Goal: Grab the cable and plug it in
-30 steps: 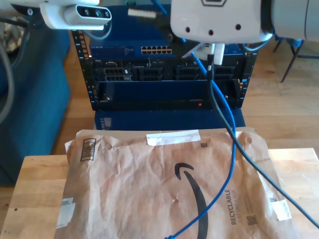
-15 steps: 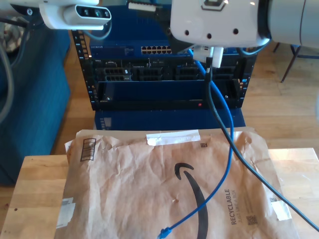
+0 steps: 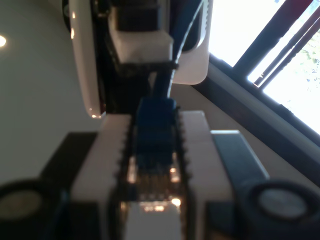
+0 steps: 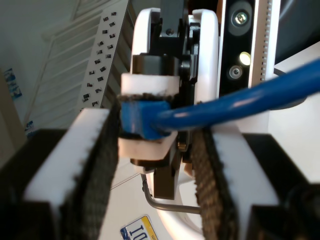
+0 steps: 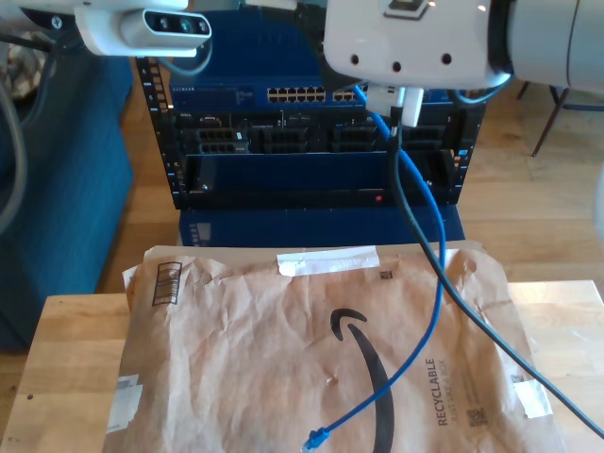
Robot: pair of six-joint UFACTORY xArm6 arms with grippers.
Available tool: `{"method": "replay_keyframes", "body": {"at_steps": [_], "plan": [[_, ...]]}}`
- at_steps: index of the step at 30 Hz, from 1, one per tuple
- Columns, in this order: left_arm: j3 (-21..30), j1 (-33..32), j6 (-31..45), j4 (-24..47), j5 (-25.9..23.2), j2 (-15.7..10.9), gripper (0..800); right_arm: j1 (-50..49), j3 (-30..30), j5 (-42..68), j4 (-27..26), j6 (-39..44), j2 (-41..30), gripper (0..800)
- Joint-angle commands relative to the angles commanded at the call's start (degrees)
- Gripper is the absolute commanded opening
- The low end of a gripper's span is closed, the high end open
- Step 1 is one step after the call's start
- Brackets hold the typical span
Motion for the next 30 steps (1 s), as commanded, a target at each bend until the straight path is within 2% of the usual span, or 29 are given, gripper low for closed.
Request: {"method": "replay_keyframes", "body": {"at_steps": [14,22,23,24,25,26,28,30], "plan": [[0.00,-0.18,0.00,0.00,0.18,0.00,31,0.00,0.00,0.09,1.23,0.00,0.09,163],[-0.09,-0.18,0.00,0.00,0.18,-0.09,41,0.00,0.00,0.00,1.67,0.79,0.09,63],[-0.09,-0.18,0.00,0.00,0.18,0.00,79,0.00,0.00,0.09,1.67,1.58,0.09,47],[0.00,-0.18,0.00,0.00,0.44,-0.09,168,0.00,0.00,0.09,1.67,2.02,0.09,41],[0.00,-0.26,0.00,0.00,1.05,-0.09,292,0.00,0.00,0.09,1.67,2.02,0.09,34],[0.00,-0.35,-0.09,0.00,1.49,-0.09,318,0.00,0.09,0.09,1.67,2.02,0.09,27],[0.00,-0.53,-0.18,0.09,1.49,-0.09,449,0.00,0.09,0.09,1.67,2.02,0.09,23],[-0.09,-0.53,-0.26,0.09,1.41,-0.18,461,-0.09,0.09,0.00,1.67,2.02,0.09,19]]}}
